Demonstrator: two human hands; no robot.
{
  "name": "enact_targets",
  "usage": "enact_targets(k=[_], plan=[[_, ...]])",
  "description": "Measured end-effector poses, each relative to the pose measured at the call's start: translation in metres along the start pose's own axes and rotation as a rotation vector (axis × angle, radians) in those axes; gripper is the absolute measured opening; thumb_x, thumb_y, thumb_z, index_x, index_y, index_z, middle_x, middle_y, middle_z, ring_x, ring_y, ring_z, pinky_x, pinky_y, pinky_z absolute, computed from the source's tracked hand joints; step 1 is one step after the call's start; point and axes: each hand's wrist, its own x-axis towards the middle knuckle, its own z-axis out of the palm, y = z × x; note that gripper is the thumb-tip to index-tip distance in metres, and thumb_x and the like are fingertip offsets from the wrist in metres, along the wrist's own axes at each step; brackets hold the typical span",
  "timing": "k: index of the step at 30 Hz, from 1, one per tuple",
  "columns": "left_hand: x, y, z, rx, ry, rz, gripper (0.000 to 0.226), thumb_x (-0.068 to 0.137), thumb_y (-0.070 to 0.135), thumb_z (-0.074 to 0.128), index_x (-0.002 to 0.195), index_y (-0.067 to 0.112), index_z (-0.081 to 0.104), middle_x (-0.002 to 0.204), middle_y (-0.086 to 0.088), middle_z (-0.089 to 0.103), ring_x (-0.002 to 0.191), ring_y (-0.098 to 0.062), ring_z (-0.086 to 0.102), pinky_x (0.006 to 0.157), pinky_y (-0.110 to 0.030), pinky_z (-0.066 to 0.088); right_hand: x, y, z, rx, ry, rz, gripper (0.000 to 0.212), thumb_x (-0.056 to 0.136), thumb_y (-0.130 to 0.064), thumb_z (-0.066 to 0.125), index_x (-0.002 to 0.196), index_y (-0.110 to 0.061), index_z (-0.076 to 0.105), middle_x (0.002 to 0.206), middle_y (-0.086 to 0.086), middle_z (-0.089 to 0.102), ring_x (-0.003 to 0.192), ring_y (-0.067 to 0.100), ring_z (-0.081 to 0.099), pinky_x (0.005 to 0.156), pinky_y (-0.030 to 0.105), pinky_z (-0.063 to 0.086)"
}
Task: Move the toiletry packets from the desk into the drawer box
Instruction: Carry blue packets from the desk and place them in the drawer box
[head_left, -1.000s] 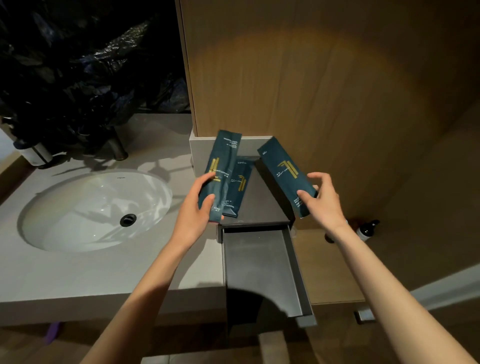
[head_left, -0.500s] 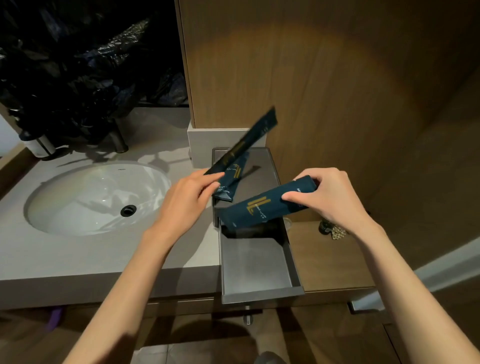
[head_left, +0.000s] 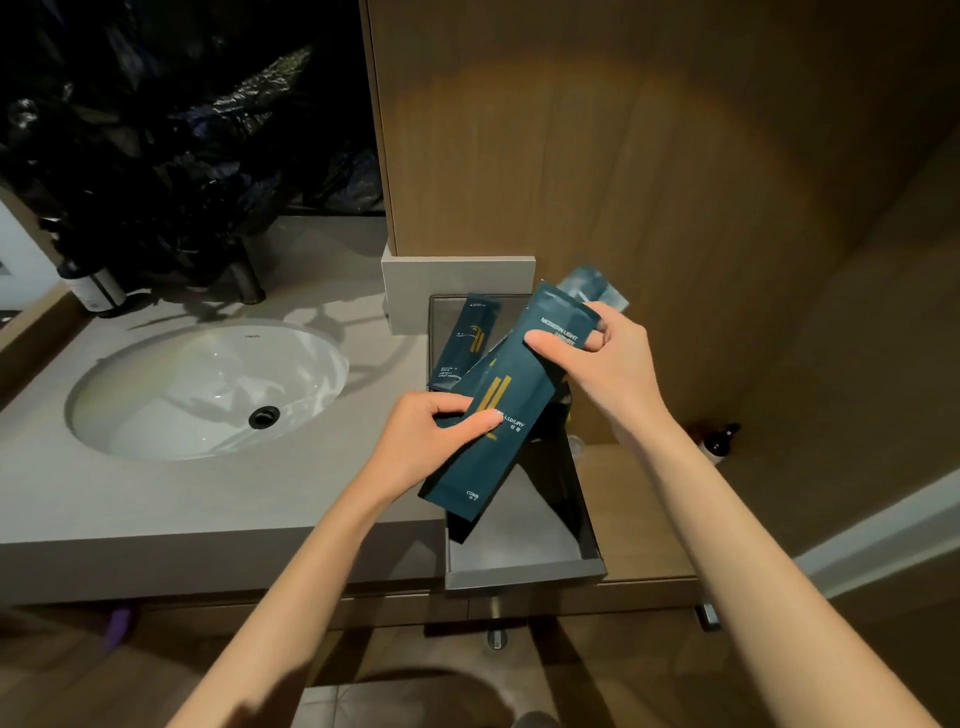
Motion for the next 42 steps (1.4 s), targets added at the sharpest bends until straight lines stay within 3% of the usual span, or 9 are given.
enact_targets(k=[7,12,18,22,24,28,31,36,42], plan=[[-0.005,-0.004,0.005,-0.078,0.153,-0.014,0.015,0.087,0.025,0.067,0.087,0.014,0.077,0.085,0.005,0.076,0.078,-0.004,0.069,0.066,-0.017,0.052,-0.021,0.028,0.025,-0.046,-0.115,0.111,0.013,0.085,-0.011,0.069,0.098,-0.01,0.067,0.082,0.008,0.074,0.079,0.022,0.072,0.073,0.036,0.06],[-0.01,-0.012,-0.002,-0.048,0.284,0.004,0.015,0.091,0.017,0.062,0.099,0.02,0.074,0.097,0.014,0.072,0.091,0.007,0.065,0.081,-0.008,0.047,-0.026,0.026,0.017,0.157,-0.102,0.201,0.016,0.095,-0.007,0.055,0.1,-0.007,0.07,0.081,0.005,0.073,0.068,0.005,0.068,0.059,0.018,0.053],[-0.03,-0.044,-0.025,-0.062,0.363,-0.027,0.019,0.09,0.012,0.063,0.104,0.024,0.067,0.113,0.008,0.065,0.095,-0.023,0.07,0.076,-0.033,0.059,-0.024,0.049,-0.021,0.031,-0.384,0.398,0.025,0.097,-0.009,0.051,0.114,-0.014,0.068,0.081,-0.002,0.072,0.062,0.003,0.062,0.054,0.015,0.049],[-0.045,-0.049,-0.027,-0.07,0.416,-0.033,0.032,0.09,0.004,0.061,0.12,0.012,0.056,0.118,0.013,0.054,0.091,0.013,0.062,0.071,-0.021,0.058,-0.024,0.075,-0.019,-0.073,-0.535,0.561,0.024,0.095,-0.005,0.053,0.113,-0.012,0.069,0.077,-0.003,0.072,0.06,0.003,0.063,0.052,0.016,0.049],[-0.049,-0.052,-0.026,-0.094,0.419,-0.043,0.035,0.09,0.001,0.059,0.123,0.011,0.052,0.121,0.009,0.05,0.083,0.017,0.062,0.064,-0.015,0.057,-0.022,0.088,-0.009,-0.104,-0.583,0.631,0.023,0.095,-0.005,0.053,0.113,-0.008,0.067,0.083,0.003,0.073,0.066,0.006,0.068,0.054,0.018,0.053],[-0.053,-0.059,-0.025,-0.162,0.423,-0.091,0.044,0.089,0.005,0.061,0.129,0.019,0.05,0.13,0.009,0.05,0.09,-0.009,0.07,0.062,-0.017,0.056,-0.014,0.112,0.022,-0.105,-0.502,0.678,0.022,0.096,-0.002,0.05,0.113,-0.002,0.064,0.083,0.006,0.069,0.059,0.004,0.067,0.049,0.018,0.052],[-0.055,-0.057,-0.019,-0.16,0.427,-0.113,0.044,0.091,0.003,0.059,0.131,0.015,0.048,0.132,0.002,0.049,0.081,0.008,0.067,0.059,-0.006,0.05,-0.006,0.129,0.047,-0.091,-0.336,0.663,0.018,0.096,-0.002,0.051,0.107,0.0,0.065,0.08,0.007,0.067,0.054,0.007,0.065,0.046,0.02,0.051],[-0.059,-0.06,-0.018,-0.206,0.442,-0.148,0.045,0.091,0.003,0.058,0.133,0.015,0.046,0.133,0.0,0.048,0.08,0.019,0.062,0.057,-0.005,0.049,0.002,0.162,0.077,-0.101,-0.117,0.672,0.016,0.093,-0.009,0.058,0.078,-0.015,0.062,0.098,0.014,0.068,0.083,0.024,0.064,0.071,0.037,0.056],[-0.063,-0.073,-0.026,-0.176,0.449,-0.154,0.044,0.089,0.013,0.062,0.128,0.03,0.049,0.128,0.009,0.054,0.106,0.001,0.062,0.075,-0.018,0.056,-0.003,0.186,0.095,-0.234,-0.037,0.624,0.004,0.09,-0.015,0.062,0.089,-0.018,0.064,0.103,0.009,0.069,0.099,0.025,0.064,0.09,0.045,0.054]])
